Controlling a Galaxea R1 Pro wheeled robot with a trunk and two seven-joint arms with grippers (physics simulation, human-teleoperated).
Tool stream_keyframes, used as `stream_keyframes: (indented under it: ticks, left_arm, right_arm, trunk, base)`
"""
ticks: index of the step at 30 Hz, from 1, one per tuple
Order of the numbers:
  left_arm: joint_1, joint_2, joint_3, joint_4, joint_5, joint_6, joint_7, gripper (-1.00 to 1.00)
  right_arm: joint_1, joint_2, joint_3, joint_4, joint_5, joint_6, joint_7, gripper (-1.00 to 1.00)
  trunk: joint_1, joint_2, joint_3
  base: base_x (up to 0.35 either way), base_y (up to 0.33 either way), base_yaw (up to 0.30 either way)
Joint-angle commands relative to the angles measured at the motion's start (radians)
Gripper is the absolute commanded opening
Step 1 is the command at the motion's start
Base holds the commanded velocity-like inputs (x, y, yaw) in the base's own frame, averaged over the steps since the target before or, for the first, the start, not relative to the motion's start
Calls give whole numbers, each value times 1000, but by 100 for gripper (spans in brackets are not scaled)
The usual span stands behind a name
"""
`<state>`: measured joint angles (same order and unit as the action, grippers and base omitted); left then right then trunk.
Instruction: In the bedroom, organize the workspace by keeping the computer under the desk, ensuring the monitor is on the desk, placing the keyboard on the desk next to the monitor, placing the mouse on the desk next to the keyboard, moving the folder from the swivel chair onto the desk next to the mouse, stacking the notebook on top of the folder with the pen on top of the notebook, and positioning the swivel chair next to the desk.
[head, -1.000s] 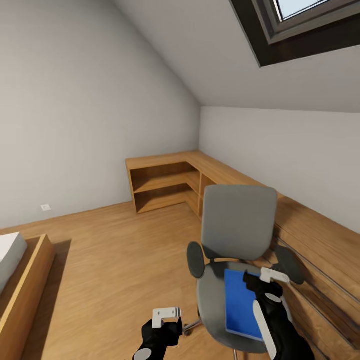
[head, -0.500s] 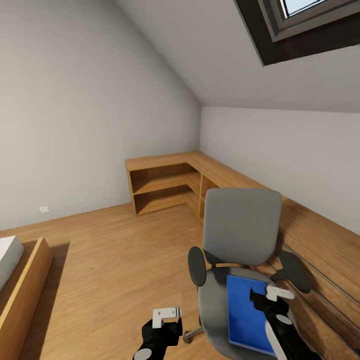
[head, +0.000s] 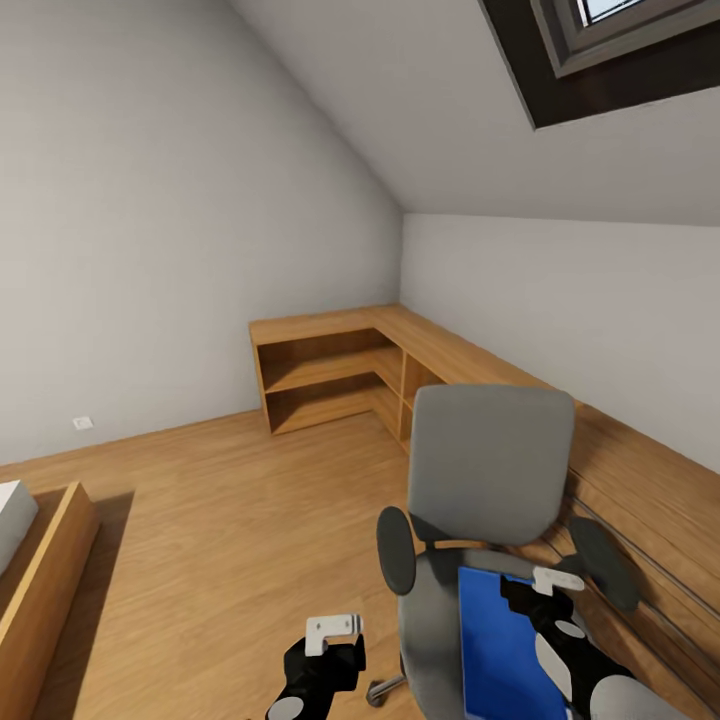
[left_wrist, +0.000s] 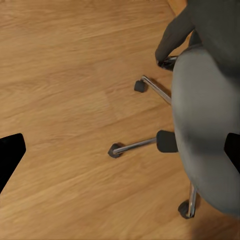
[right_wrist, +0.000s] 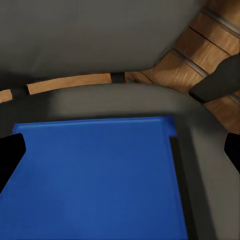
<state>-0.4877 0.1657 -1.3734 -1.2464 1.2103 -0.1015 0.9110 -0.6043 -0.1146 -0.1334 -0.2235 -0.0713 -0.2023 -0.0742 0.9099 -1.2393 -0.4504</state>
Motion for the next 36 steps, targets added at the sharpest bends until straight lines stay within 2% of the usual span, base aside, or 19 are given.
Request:
stream_keyframes:
  ticks: [1, 5, 36]
  left_arm:
    - [-2, 0, -3, -4, 9, -10, 3, 100]
    - [-2, -1, -5, -28, 9, -10, 4, 100]
    - [-2, -1, -2, -41, 11, -9, 5, 100]
  right_arm:
    - [-4, -1, 1, 6, -8, -7, 2, 100]
    - [-11, -2, 0, 18, -10, -13, 7, 100]
    - [-14, -1, 0, 23, -13, -9, 10, 100]
  trunk:
    - [0, -1, -1]
    - [0, -1, -1]
    - [119, -218, -98]
  base:
    - [41, 0, 0]
    - [20, 0, 0]
    - [1, 0, 0]
